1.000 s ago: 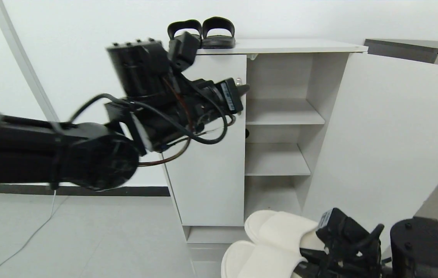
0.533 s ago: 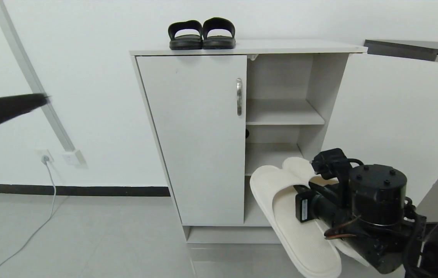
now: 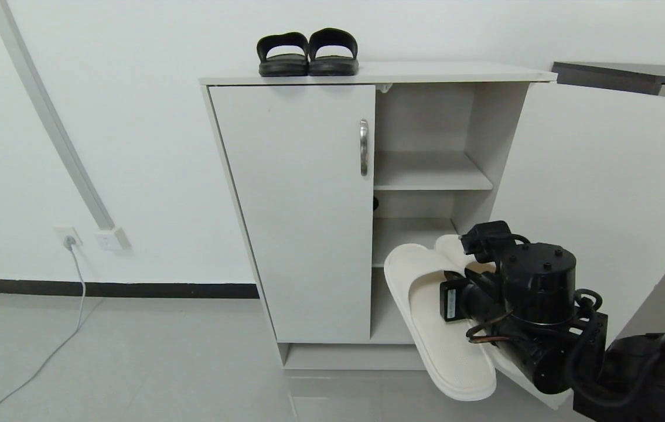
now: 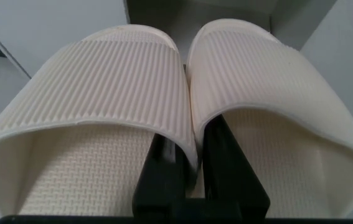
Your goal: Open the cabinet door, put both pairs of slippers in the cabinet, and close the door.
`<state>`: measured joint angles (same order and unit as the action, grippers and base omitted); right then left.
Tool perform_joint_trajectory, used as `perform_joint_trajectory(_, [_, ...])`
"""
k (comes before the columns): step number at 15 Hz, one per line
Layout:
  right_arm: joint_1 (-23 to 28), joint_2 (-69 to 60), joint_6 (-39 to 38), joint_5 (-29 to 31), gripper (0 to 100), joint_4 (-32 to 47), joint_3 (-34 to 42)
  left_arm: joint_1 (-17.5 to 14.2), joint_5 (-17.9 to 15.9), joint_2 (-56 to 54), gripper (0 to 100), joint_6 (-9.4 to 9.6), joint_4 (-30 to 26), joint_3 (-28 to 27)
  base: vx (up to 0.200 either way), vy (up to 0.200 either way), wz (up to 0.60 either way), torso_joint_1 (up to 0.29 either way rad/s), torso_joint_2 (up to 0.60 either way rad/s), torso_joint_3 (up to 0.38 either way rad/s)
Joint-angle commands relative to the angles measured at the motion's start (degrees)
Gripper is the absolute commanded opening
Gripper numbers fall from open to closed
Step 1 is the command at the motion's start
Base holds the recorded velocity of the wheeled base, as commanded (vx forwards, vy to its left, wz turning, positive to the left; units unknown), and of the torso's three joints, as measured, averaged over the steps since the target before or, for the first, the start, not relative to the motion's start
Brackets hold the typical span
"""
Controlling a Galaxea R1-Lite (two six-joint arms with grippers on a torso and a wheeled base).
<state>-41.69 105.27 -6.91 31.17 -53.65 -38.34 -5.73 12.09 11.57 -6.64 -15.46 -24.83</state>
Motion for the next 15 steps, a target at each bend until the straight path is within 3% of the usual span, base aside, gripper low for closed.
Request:
perform_joint_trajectory(1, [0.1, 0.4, 0.0, 0.0, 0, 0.0, 0.2, -2.1, -0.9, -6.5, 0, 1.28, 9.5, 15.7, 0.0, 0.0, 0.0, 0.0, 0.0, 0.0])
perform_joint_trajectory(2, [0.0, 0.5, 0.1, 0.0, 0, 0.0, 0.2, -2.1, -3.1, -6.5, 0, 2.86, 18.6, 23.3, 0.0, 0.0, 0.0, 0.0, 0.0, 0.0])
perform_joint_trajectory(3, [-0.1, 0.9, 0.1, 0.0, 0, 0.0, 0.2, -2.1, -6.2, -6.5, 0, 4.1, 19.4, 24.8, 0.0, 0.0, 0.0, 0.0, 0.0, 0.0])
perform_joint_trajectory(4, [-0.2, 1.2, 0.1, 0.0, 0, 0.0, 0.2, -2.1, -6.6, -6.4, 0, 4.01, 16.4, 24.8, 0.0, 0.0, 0.0, 0.0, 0.0, 0.0])
perform_joint_trajectory(5, [-0.4, 1.3, 0.1, 0.0, 0, 0.0, 0.2, -2.1, -7.3, -6.4, 0, 4.27, 17.3, 24.8, 0.0, 0.0, 0.0, 0.0, 0.0, 0.0])
perform_joint_trajectory(6, [-0.9, 2.0, 0.1, 0.0, 0, -0.1, -0.1, -1.9, -14.5, -6.4, 0, 8.14, 16.6, 24.8, 0.0, 0.0, 0.0, 0.0, 0.0, 0.0])
perform_joint_trajectory(7, [-1.6, 2.2, 0.1, 0.0, 0, -0.1, -0.1, -1.9, -15.3, -6.4, 0, 10.34, 15.8, 24.8, 0.0, 0.0, 0.0, 0.0, 0.0, 0.0])
perform_joint_trajectory(9, [-2.3, 2.0, 0.1, 0.1, 0, -0.2, 0.6, -1.0, -15.8, -6.4, 0, 11.48, 15.4, 24.8, 0.0, 0.0, 0.0, 0.0, 0.0, 0.0])
perform_joint_trajectory(10, [-2.3, 2.0, 0.1, 0.1, 0, -0.2, 0.7, 5.0, -15.5, -6.6, 0, 11.3, 15.3, 24.8, 0.0, 0.0, 0.0, 0.0, 0.0, 0.0])
perform_joint_trajectory(11, [-2.6, 2.3, 0.1, 0.1, 0, -0.2, 0.8, 9.7, -15.3, -7.0, 0, 9.63, 15.3, 24.8, 0.0, 0.0, 0.0, 0.0, 0.0, 0.0])
perform_joint_trajectory(13, [-2.7, 2.9, 0.1, 0.1, 0, -0.2, 0.8, 6.9, -15.0, -9.6, 0, 8.75, 15.2, 24.8, 0.0, 0.0, 0.0, 0.0, 0.0, 0.0])
perform_joint_trajectory(14, [-3.0, 3.6, 0.0, 0.1, 0, -0.2, 0.8, 5.7, -7.2, -11.3, 0, 9.28, 15.4, 24.8, 0.0, 0.0, 0.0, 0.0, 0.0, 0.0])
perform_joint_trajectory(15, [-3.3, 3.7, 0.0, 0.2, 0, -0.2, 1.2, 5.7, -6.4, -11.5, 0, 8.67, 15.4, 24.8, 0.0, 0.0, 0.0, 0.0, 0.0, 0.0])
